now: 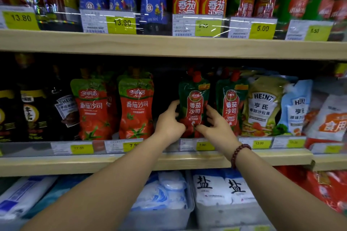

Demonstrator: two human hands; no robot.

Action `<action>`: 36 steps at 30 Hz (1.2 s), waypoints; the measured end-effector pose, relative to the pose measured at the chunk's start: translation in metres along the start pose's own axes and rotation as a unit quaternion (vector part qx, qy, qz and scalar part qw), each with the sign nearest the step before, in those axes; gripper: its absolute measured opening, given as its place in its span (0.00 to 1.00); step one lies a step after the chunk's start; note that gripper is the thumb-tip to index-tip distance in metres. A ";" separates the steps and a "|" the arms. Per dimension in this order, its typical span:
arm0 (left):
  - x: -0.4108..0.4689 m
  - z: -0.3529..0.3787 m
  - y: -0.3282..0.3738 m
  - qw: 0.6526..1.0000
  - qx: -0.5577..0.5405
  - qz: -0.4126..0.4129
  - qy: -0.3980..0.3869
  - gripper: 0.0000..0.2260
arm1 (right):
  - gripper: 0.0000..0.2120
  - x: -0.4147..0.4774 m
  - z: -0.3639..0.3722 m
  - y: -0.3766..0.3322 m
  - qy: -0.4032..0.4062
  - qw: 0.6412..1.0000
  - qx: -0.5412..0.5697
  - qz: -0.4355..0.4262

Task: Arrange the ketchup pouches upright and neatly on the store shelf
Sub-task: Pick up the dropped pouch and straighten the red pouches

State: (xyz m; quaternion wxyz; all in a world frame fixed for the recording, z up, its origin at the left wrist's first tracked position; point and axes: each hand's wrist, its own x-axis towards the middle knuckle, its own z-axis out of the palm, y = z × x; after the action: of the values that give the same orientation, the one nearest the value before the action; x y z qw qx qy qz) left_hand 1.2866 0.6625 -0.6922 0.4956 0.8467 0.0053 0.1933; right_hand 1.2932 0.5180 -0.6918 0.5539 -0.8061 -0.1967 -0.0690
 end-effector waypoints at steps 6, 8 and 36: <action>-0.002 0.002 0.002 1.000 0.002 0.002 0.004 0.36 | 0.36 -0.004 0.001 0.001 0.010 1.000 -0.018 -0.015; -0.003 0.003 0.003 1.000 -0.001 0.003 0.005 0.36 | 0.36 -0.003 0.000 0.002 0.011 1.000 -0.020 -0.014; -0.009 0.089 0.046 0.996 0.020 0.069 -0.048 0.37 | 0.36 -0.013 -0.070 0.037 0.083 0.996 0.019 0.015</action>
State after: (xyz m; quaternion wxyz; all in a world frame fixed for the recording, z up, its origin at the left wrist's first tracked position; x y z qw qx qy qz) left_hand 1.2993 0.5630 -0.6945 0.4640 0.8629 -0.0732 0.1865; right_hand 1.3031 0.4393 -0.7014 0.5846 -0.7897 -0.1390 -0.1235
